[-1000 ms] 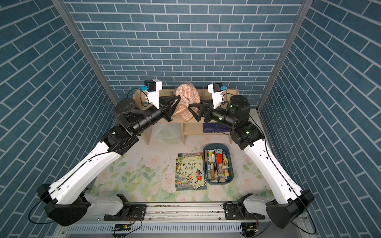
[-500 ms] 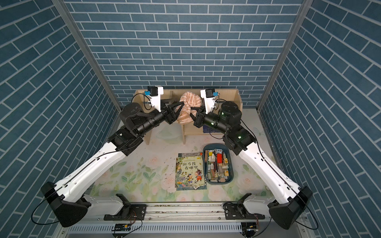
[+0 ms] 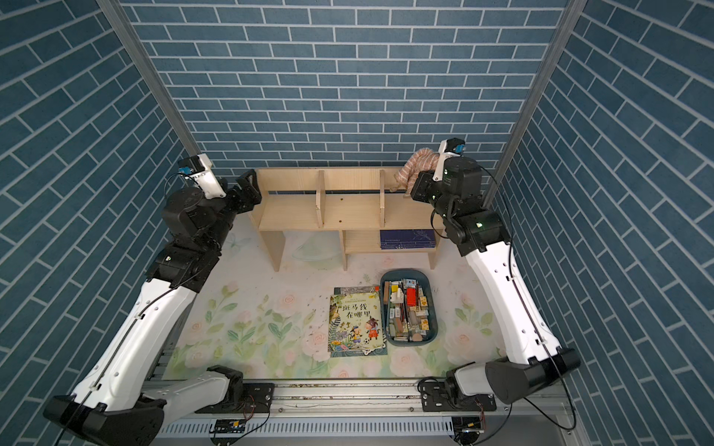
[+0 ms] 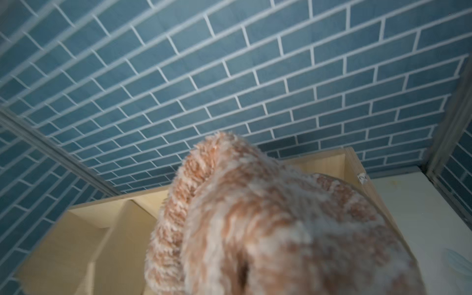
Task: Wipe the bookshelf clean with a cloth
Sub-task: Hold the shelf at the center of the board.
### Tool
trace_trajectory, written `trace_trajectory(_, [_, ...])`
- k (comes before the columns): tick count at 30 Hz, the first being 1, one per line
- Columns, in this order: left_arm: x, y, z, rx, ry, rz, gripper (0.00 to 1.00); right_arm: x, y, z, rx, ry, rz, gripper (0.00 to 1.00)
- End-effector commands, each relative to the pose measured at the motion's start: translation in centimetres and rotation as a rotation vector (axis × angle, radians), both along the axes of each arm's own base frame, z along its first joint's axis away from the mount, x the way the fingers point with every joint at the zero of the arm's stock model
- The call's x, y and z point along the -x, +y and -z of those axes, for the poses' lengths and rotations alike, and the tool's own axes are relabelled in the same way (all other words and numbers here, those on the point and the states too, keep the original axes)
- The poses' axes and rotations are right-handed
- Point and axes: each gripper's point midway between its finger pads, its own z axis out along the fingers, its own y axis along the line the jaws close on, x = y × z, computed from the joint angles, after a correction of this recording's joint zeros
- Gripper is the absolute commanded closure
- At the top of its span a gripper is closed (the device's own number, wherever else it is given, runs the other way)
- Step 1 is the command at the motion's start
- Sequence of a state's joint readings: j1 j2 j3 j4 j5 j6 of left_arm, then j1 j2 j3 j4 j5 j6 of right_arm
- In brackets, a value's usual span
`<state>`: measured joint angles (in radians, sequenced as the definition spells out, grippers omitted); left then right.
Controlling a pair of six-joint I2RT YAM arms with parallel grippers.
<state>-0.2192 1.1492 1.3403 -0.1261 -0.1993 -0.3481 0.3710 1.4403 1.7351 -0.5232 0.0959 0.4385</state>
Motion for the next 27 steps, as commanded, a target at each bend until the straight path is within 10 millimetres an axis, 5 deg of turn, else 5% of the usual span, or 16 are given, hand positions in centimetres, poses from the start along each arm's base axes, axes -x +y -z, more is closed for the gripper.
trace_trajectory(1, [-0.7,2.3,4.9,0.003,0.127,-0.050,0.10,-1.6,-0.8,7.1,0.112,0.178,0.015,1.00])
trace_trajectory(4, [-1.8,2.3,6.9,0.004,0.146,0.001,0.11,-3.0,-0.5,9.5,0.139,0.234,0.011,0.93])
trace_trajectory(9, [-3.4,1.5,8.6,-0.018,0.139,0.045,0.10,-2.1,-2.0,9.4,0.168,0.238,0.070,0.42])
trace_trajectory(12, [-4.2,1.1,9.1,-0.025,0.120,0.075,0.17,-1.2,-2.9,8.5,0.181,0.223,0.100,0.29])
trace_trajectory(19, [-5.6,-0.3,9.8,-0.027,0.120,0.151,0.55,-1.0,-1.1,7.9,0.127,0.191,0.012,0.25])
trace_trajectory(27, [-5.6,-1.6,10.5,-0.020,0.107,0.224,0.67,-4.0,-0.4,10.5,0.146,0.212,0.030,0.28])
